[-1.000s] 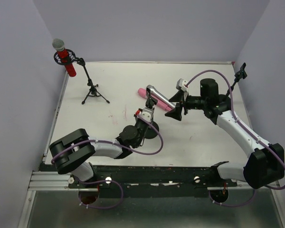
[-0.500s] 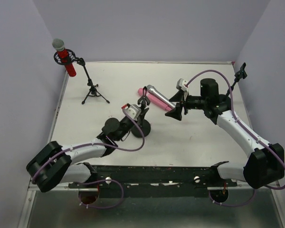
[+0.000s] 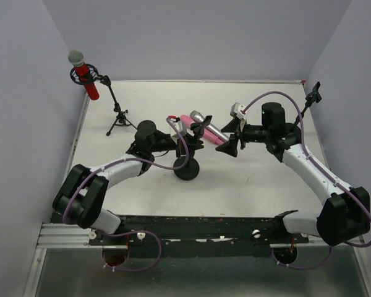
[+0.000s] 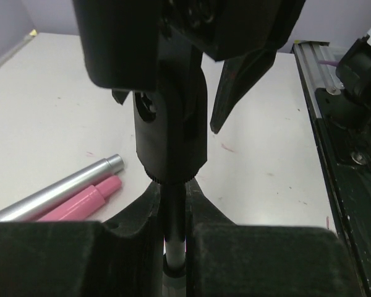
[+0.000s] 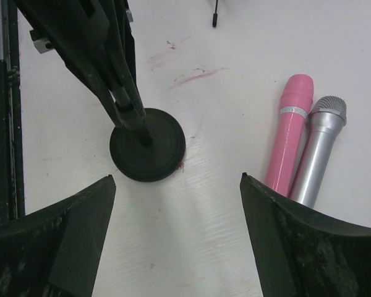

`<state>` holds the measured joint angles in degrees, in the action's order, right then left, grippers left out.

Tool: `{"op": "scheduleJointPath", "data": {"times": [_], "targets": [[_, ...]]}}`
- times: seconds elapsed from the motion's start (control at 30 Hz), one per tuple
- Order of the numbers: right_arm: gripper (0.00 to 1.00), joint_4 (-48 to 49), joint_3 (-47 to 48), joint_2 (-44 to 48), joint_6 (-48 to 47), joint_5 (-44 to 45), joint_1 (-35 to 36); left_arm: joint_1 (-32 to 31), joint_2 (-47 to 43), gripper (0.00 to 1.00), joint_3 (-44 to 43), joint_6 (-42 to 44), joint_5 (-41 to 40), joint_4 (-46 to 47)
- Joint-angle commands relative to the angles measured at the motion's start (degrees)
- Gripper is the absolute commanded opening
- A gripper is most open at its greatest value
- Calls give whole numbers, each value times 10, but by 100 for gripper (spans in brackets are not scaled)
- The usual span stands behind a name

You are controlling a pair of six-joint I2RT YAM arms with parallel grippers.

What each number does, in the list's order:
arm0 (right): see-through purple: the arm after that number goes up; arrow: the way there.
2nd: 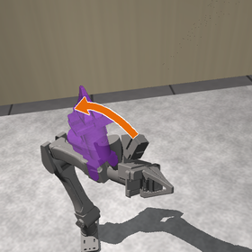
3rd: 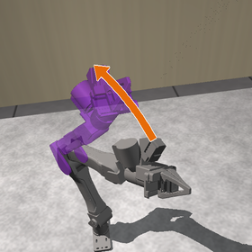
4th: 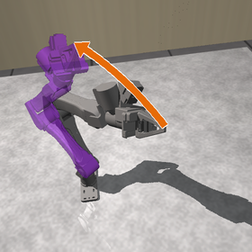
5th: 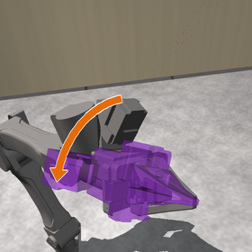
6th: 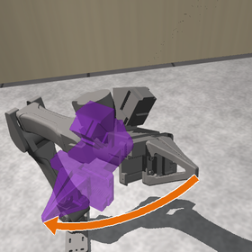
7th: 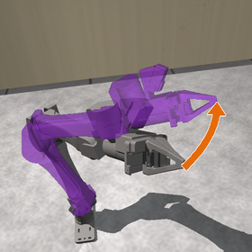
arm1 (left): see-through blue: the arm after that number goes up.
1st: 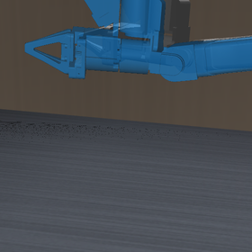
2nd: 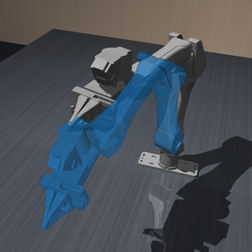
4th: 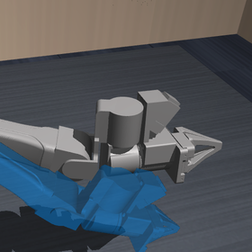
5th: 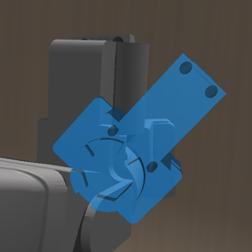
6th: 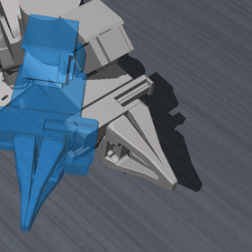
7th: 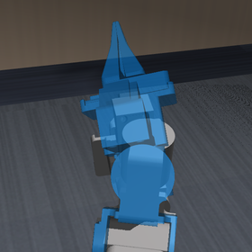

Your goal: Attach the microphones to the stand

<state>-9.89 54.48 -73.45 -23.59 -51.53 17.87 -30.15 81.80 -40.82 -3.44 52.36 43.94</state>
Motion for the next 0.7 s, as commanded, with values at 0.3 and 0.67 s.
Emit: {"op": "scheduleJointPath", "data": {"times": [0.3, 0.67], "targets": [[90, -7, -8, 2, -17, 1, -7, 11, 87, 4, 17, -47, 59, 238], [90, -14, -7, -6, -25, -6, -8, 25, 28, 72, 93, -36, -43, 241]]}}
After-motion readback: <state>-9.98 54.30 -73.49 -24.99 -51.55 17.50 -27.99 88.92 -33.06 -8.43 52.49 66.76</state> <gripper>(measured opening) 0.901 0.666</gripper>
